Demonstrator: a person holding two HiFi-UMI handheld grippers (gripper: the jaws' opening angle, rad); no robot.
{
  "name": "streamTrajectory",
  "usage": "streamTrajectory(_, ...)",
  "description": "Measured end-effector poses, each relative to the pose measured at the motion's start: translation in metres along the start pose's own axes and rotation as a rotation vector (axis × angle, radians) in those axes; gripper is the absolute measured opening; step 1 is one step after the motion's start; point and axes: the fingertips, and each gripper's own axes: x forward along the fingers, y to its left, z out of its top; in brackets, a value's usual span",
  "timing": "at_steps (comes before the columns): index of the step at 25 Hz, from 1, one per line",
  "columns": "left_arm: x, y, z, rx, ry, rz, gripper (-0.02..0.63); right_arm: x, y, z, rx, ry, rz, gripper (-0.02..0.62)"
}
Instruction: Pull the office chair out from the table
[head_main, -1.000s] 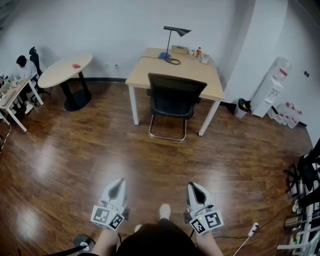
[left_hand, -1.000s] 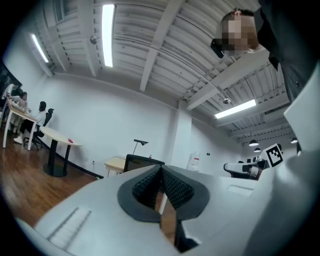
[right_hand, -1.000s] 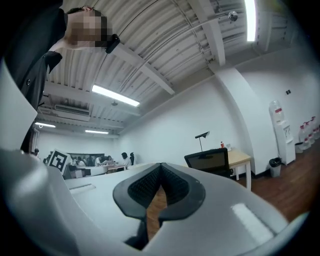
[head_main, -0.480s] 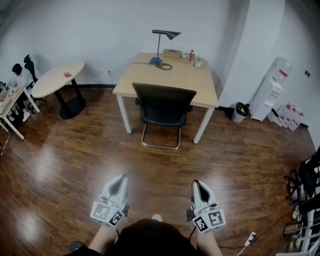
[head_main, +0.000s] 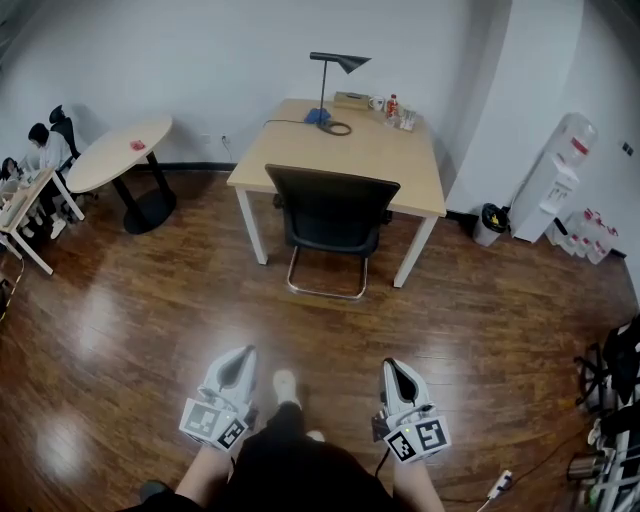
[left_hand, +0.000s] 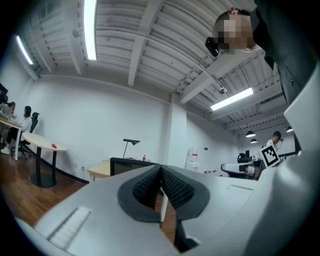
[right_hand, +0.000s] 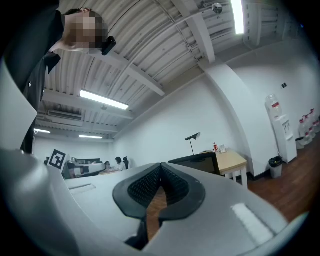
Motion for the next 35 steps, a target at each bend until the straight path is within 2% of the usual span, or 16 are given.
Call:
streamTrajectory(12, 0.062, 0.035, -0.009, -0.03, -0.009, -0.018, 0.002, 0.053, -0.032, -0.02, 0.002, 0.041, -0.022, 0.014)
streamTrajectory(18, 0.105, 0.073, -0.004, -0.035, -0.029, -0.017, 0.002, 0.107, -0.039, -0.015, -0.04, 0.055, -0.011, 0.014)
streamTrajectory(24, 0.151, 0.102, 0.01, -0.016, -0.051, -0.051, 0.002, 0.163, -0.045, -0.005, -0.064, 0.048, -0.017, 0.014)
streamTrajectory(29, 0.188, 0.138, 0.018, -0.054, -0.073, -0.033, 0.002, 0.213, -0.048, 0.012, -0.11, 0.05, 0.018, 0.014)
streamTrajectory(35, 0.233, 0.175, 0.025, -0.033, -0.085, -0.066, 0.002, 0.272, -0.067, 0.015, -0.121, 0.019, -0.01, 0.014)
